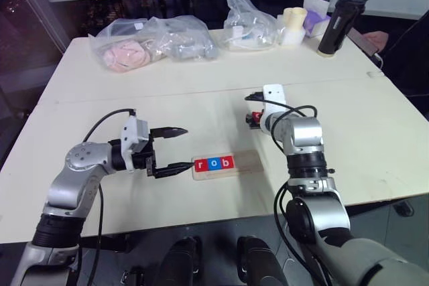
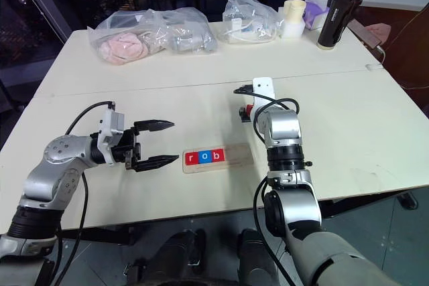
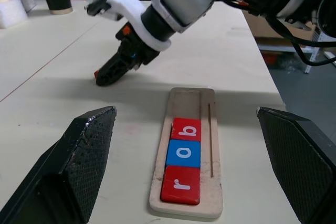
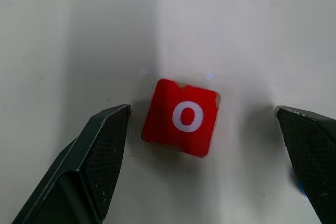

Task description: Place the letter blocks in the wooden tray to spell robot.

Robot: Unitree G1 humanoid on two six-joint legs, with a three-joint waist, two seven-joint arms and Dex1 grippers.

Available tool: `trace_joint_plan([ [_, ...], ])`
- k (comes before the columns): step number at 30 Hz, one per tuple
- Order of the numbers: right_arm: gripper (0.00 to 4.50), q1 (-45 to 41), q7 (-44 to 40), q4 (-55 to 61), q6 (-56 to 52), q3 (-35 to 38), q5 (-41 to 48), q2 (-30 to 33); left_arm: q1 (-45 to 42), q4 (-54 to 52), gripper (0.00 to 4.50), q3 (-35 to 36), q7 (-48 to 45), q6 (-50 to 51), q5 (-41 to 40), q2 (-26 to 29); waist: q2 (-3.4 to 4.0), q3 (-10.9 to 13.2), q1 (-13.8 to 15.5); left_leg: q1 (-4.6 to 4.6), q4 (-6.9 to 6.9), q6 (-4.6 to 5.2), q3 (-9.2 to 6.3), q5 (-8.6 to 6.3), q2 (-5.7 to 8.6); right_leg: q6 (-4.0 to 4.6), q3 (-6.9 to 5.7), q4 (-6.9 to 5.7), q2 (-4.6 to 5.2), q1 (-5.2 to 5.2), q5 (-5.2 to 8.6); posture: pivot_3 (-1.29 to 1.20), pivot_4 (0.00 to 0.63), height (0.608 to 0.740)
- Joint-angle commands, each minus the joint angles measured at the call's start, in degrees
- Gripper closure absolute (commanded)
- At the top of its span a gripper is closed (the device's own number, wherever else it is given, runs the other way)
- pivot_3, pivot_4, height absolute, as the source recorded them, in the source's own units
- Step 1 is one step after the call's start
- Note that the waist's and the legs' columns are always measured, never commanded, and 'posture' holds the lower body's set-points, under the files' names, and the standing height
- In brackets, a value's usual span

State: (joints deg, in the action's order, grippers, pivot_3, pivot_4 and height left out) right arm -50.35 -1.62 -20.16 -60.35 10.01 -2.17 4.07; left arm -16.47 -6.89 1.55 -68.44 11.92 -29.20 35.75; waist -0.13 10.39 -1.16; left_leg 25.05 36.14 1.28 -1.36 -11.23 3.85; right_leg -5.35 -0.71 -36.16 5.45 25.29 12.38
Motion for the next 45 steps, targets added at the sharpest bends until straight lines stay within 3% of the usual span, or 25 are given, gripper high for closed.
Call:
trace_joint_plan([
  [1, 0.04, -2.5, 1.3, -2.7, 3.6, 0.2, 1.1, -0.4, 0.2, -1.6, 0.0, 0.9, 0.4, -1.0, -0.2, 0.2, 0.0, 0.0, 0.0, -0.02, 0.0, 0.0, 0.0, 0.0, 0.0, 0.0, 0.0, 0.0, 0.0, -0.01, 0.0, 0.0, 0.15, 0.738],
  [5, 0.04, -2.9, 2.7, -3.9, 3.9, -0.6, 1.7, -1.9, 0.3, -1.9, 0.0, 1.0, 0.9, -1.0, -0.2, 0.1, 0.0, 0.0, 0.0, -0.05, 0.01, 0.0, 0.0, 0.0, -0.02, 0.0, 0.0, 0.0, -0.03, -0.05, 0.0, 0.0, 0.15, 0.738],
  [6, 0.27, -2.9, 2.8, -3.8, 3.4, -0.8, 1.9, -2.2, 0.4, -1.9, 0.0, 1.0, 1.1, -1.1, -0.2, 0.1, 0.0, 0.0, 0.0, -0.06, 0.0, 0.0, 0.0, 0.0, -0.03, 0.0, 0.0, 0.0, -0.04, -0.06, 0.0, 0.0, 0.15, 0.738],
  [8, 0.92, -2.7, 3.4, -3.3, 2.8, -0.7, 2.1, -2.8, 0.4, -2.0, 0.0, 1.0, 1.2, -1.1, -0.2, 0.1, 0.0, 0.0, -0.1, -0.08, 0.0, 0.0, 0.0, 0.0, -0.06, 0.0, 0.0, 0.0, -0.06, -0.07, 0.0, 0.0, 0.15, 0.738],
  [13, 3.33, -1.6, 5.1, 0.8, -0.8, 0.2, 2.7, -3.8, 0.4, -2.1, 0.0, 1.0, 1.6, -1.0, -0.2, 0.2, 0.0, 0.0, 0.0, -0.13, -0.01, 0.0, 0.0, 0.0, -0.08, 0.02, 0.0, 0.0, -0.08, -0.11, 0.01, 0.0, 0.15, 0.738],
  [19, 3.32, 0.6, 3.0, 10.9, -8.4, -1.5, 4.1, -2.3, -0.2, -1.5, 0.0, 0.5, 1.6, -1.1, -0.1, -0.2, 0.01, 0.0, 0.2, -0.13, -0.02, 0.0, 0.0, 0.0, -0.09, 0.03, 0.01, 0.0, -0.07, -0.11, 0.02, 0.0, 0.15, 0.738],
  [23, 3.32, 3.3, -2.9, 25.2, -16.8, -6.5, 6.4, 4.7, -0.6, -1.2, 0.0, 0.4, 1.4, -1.0, -0.2, -0.3, 0.03, 0.0, 0.3, -0.12, -0.01, 0.0, 0.0, 0.0, -0.09, 0.17, 0.0, 0.02, -0.03, -0.11, 0.1, 0.0, 0.15, 0.738],
  [28, 3.32, 10.5, -5.8, 41.8, -29.7, -5.4, 8.9, 12.4, -1.0, -0.5, 0.0, 0.0, 0.8, -1.2, -0.1, -0.4, 0.0, 0.0, 0.4, -0.12, -0.02, 0.01, -0.03, -0.02, -0.11, 0.18, -0.06, 0.08, 0.06, -0.16, 0.13, 0.0, 0.15, 0.738],
  [32, 3.32, 21.2, -7.2, 52.4, -32.2, -2.5, 11.9, 15.2, -1.6, 0.5, 0.0, -0.1, 0.2, -1.4, 0.0, -0.4, 0.0, 0.0, 0.5, -0.12, -0.01, 0.01, -0.02, -0.02, -0.17, 0.19, -0.05, 0.12, 0.08, -0.18, 0.14, 0.0, 0.15, 0.738],
  [37, 3.32, 27.9, -6.0, 57.0, -32.2, -0.7, 13.3, 15.9, -2.1, 1.2, 0.0, -0.3, -0.5, -1.9, 0.0, -0.6, 0.0, 0.0, 0.3, -0.12, 0.03, 0.01, 0.04, -0.02, -0.25, 0.19, -0.05, 0.2, 0.04, -0.21, 0.15, 0.0, 0.15, 0.738],
  [45, 3.32, 29.0, -4.4, 57.3, -32.2, -0.8, 13.9, 15.1, -2.2, 0.6, 0.0, -0.4, -2.4, -1.4, -0.8, -0.4, 0.0, 0.0, 0.5, -0.11, 0.01, 0.0, 0.04, -0.03, -0.34, 0.21, -0.05, 0.37, 0.01, -0.25, 0.15, 0.0, 0.15, 0.738],
])
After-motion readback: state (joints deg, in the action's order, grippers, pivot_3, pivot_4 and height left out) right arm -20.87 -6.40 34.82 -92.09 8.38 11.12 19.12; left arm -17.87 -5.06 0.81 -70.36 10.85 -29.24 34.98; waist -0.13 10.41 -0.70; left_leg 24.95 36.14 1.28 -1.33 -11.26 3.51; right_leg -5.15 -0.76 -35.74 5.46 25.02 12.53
